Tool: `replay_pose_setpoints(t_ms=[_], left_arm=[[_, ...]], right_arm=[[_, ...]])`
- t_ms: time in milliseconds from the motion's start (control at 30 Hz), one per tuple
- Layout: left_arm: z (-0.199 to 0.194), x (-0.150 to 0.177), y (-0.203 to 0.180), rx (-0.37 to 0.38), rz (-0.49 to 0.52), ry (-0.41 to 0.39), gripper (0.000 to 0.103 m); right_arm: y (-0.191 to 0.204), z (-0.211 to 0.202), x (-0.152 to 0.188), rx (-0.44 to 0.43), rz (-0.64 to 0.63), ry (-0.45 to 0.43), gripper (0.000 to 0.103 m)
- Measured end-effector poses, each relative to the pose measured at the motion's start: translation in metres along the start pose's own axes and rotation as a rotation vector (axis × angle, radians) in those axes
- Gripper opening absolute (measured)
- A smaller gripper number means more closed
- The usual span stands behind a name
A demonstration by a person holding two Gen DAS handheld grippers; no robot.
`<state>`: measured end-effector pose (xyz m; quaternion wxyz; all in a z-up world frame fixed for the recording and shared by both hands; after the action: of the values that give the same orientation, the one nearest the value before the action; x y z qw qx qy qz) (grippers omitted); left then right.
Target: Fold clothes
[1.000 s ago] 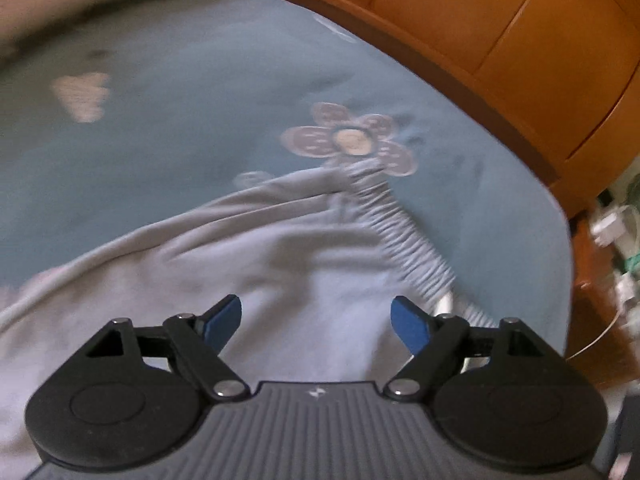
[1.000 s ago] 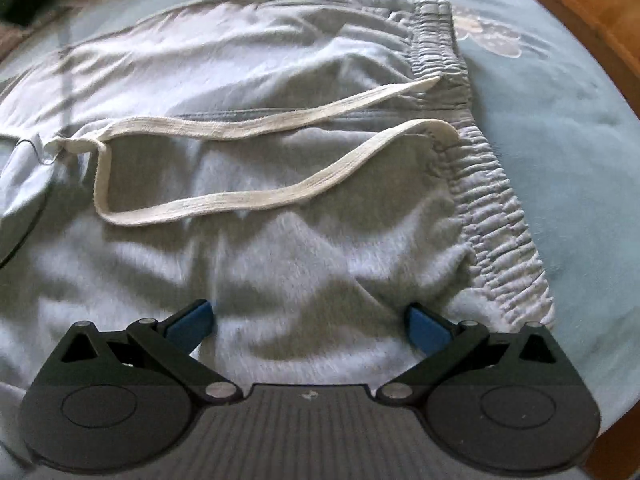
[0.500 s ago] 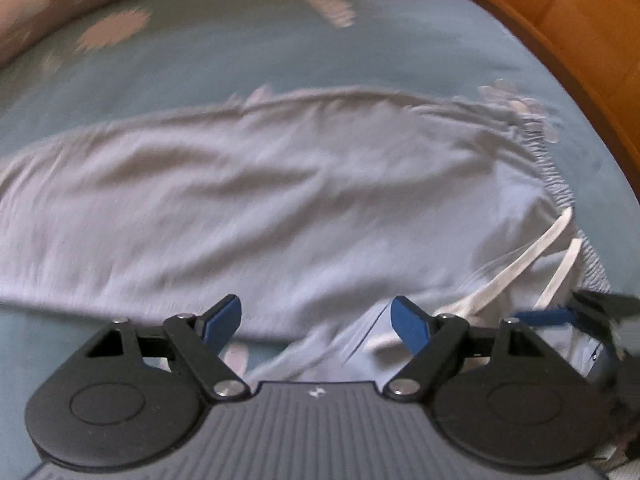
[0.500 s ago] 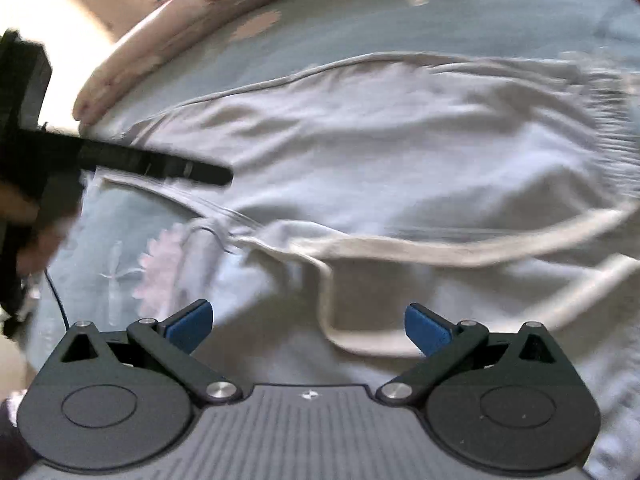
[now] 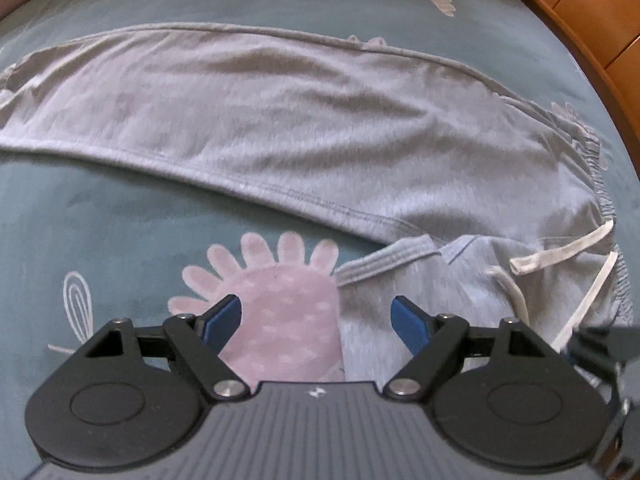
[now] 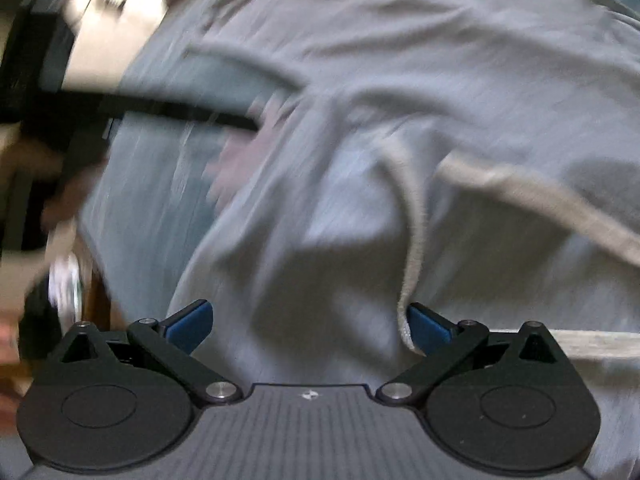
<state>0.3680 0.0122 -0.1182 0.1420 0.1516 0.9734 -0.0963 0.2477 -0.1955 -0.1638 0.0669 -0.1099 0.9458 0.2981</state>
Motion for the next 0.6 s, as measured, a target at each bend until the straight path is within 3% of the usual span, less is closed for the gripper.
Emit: replay_pose_setpoints(t_ms=[100,267,400,600], left_arm=[[0.001,0.003,-0.003,0.021,-0.002,0.007,0.082],[-0.001,0.001,-0.017,0.064,0.062,0.009,0.082],[-0.001,-0.002,-0.024,0.055,0.105,0.012,0.082],[-0.003,-0.007,-0.048,0.072,0.179,-0.016,0.082]], right_arm=[[0.018,-0.001,0.017,0.061,-0.068,0.054,0.103],[0.029,-0.019,0.022,0.228,-0.098,-0.018,0.103],[0.01,-0.043,0.015,0.351,0.047,-0.149,0.103],[-0.057,-0.095,0.033,0.543,0.344,-0.327,0.103]])
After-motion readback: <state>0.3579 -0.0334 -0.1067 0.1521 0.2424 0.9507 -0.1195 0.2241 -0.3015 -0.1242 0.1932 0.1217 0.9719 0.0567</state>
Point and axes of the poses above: each gripper's, at about its wrist camera, not at the fingertips, and z roughly the way its jaws point, y to its left, x to its underside, the point moved 4 cm from there along z, roughly the way its jaws point, and after that the axes turned 3 degrees about z, right-handed, at the moved point
